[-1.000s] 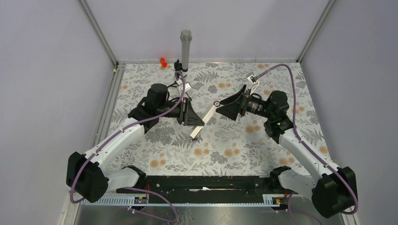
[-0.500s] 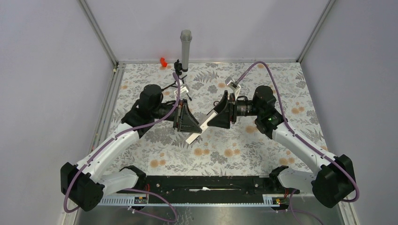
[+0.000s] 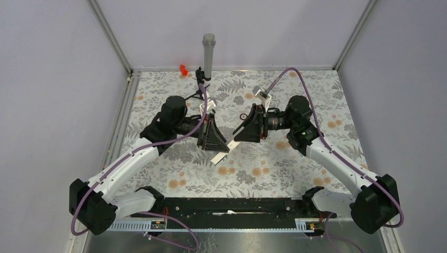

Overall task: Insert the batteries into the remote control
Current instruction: Adjust the remote control.

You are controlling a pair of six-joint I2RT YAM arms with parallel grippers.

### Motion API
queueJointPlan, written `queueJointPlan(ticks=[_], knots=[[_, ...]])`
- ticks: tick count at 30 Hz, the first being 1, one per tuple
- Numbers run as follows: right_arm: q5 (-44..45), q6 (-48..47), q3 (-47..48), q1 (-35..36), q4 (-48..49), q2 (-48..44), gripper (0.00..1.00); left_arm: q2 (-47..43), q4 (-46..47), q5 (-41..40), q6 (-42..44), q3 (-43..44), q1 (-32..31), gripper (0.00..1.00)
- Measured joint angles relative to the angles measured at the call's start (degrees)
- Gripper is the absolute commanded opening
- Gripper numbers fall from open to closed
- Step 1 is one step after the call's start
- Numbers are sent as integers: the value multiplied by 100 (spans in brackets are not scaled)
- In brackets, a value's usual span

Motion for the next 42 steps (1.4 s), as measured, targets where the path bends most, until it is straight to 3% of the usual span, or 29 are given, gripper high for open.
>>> queueJointPlan(ticks=[3,6,12,22,28,33,37,42], knots=[[66,50,0,0,2,0,12,-2,-2,-111,15,2,-4,67],[315,87,0,2,-2,0,12,-7,-46,-616,96,22,-7,86],[1331,306,269,7,-621,149,18,-216,-114,-2050,426,26,-20,86],[2924,1567,656,7,-2068,846,14,-531,157,-3816,1453,-142,-210,80],[3143,1827,776,7,-2647,1054,13,28,-105,-3991,1799,-149,-238,75],[3250,1733,793,4,-2632,1005,11,129,-487,-4070,1700,-125,-254,88],[3281,1276,378,7,-2002,529,7,-149,-542,-4192,1130,-103,-94,94],[3233,780,-131,7,-918,-103,5,-616,-125,-3700,-247,-114,726,95]])
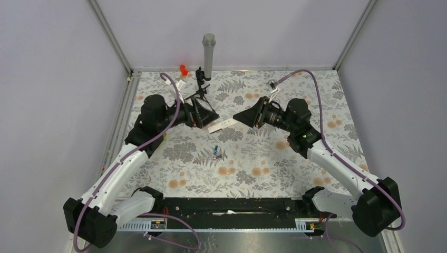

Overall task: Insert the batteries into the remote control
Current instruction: Adjust the remote control.

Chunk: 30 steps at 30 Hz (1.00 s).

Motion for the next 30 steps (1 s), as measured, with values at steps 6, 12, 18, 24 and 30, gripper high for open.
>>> queueJointPlan(ticks=[6,12,18,24,30], knots=[[52,33,-146,0,1655,-96,5,-20,1364,1071,-1781,-356,505,94],[533,511,-149,0,2787,-96,5,-17,2507,1541,-2774,-409,518,87],[647,1058,-142,0,3764,68,5,166,4168,1657,-3897,-393,518,71],[763,1613,-140,0,4463,284,4,249,5405,1460,-4649,-503,509,62],[870,2000,-140,0,4800,330,3,278,5860,1200,-4828,-570,365,51]])
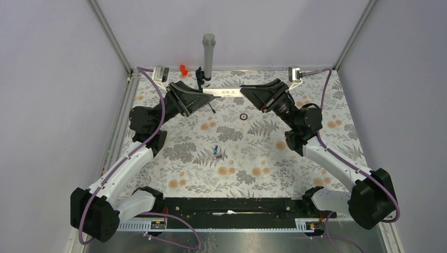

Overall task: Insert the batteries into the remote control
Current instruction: Adjust the remote control.

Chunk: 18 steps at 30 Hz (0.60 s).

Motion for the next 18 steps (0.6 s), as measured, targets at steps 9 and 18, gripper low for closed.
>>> queueJointPlan(ticks=[9,18], knots=[[13,149,0,0,127,87,0,122,-50,-142,125,0,-157,47],[0,144,0,0,96,87,0,122,-94,-260,227,2,-181,48]])
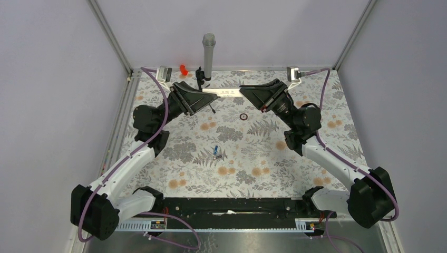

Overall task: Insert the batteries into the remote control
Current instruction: Adjust the remote control.

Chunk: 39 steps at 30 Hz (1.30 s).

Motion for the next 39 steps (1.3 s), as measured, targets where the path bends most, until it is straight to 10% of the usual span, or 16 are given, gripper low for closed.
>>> queueJointPlan(ticks=[7,15,24,31,39], knots=[[17,-37,0,0,-9,0,0,13,-101,-68,92,4,-2,34],[-9,-52,0,0,-42,15,0,35,-87,-101,59,7,-2,51],[48,-81,0,-9,-118,17,2,136,-50,-111,85,7,-4,1],[17,-153,111,-11,-782,-92,91,146,-120,-22,435,9,44,0],[-376,-715,758,-2,-3440,-367,98,-85,-1346,765,2964,164,96,0]])
